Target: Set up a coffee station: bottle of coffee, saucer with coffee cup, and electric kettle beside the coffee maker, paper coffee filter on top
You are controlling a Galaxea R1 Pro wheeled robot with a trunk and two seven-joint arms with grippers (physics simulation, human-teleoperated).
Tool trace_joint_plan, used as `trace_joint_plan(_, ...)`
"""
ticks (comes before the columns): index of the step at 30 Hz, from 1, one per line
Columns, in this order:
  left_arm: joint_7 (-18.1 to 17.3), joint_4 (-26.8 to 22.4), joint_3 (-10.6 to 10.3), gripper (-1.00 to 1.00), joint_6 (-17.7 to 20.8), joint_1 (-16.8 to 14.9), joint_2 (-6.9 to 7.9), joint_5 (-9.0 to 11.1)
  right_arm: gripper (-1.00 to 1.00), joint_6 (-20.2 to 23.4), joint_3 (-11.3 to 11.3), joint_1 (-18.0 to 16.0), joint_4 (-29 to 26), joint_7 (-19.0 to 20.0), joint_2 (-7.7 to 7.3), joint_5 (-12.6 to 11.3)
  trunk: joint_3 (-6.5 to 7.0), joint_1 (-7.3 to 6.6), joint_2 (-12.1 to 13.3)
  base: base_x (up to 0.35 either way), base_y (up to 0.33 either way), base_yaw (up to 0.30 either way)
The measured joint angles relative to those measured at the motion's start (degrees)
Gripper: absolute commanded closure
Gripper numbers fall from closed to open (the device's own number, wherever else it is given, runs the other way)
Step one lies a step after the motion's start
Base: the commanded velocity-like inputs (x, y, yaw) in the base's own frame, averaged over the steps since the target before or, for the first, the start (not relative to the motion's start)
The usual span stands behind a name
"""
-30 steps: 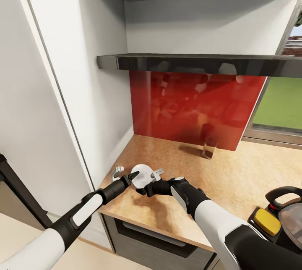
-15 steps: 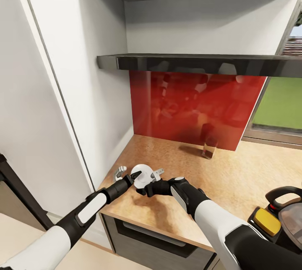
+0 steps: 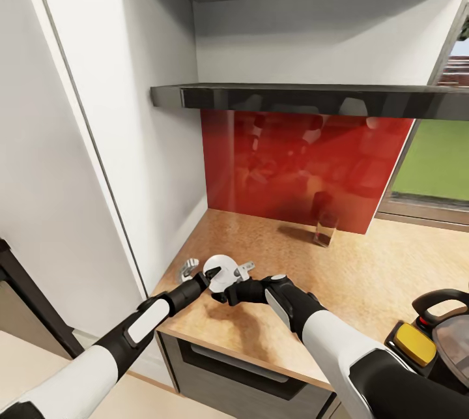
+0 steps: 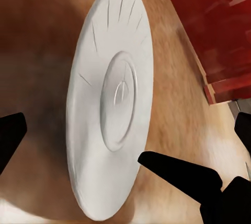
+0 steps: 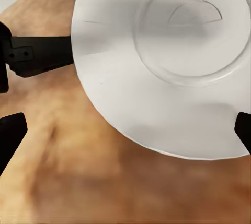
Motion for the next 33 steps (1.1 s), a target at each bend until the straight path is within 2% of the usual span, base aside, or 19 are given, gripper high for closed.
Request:
trace_joint_plan(13,0.00,0.52,0.03,-1.00,0.09,-0.68,-0.14,-0.06,-1.00,0.08,-0.06,0.07,-0.18,-0.03,-0.01,-0.10,0.00,0.00,0.00,0.000,0.000,0.000)
trace_joint_plan(14,-0.01,0.86,0.04,1.00,0.09,-0.94,-0.15,-0.05,-1.00,0.05,-0.04,0.07,-0.14,-0.05,-0.01,-0.06,0.00,0.00,0.00,0.000,0.000,0.000)
trace_joint_plan(33,0.04,1.35,0.06,1.00,0.12,-1.26,-0.06,0.11,-1.00,-0.09,-0.04,0.06,-0.58,-0.09,-0.02,0.31,0.00,0.00,0.00,0.000,0.000,0.000)
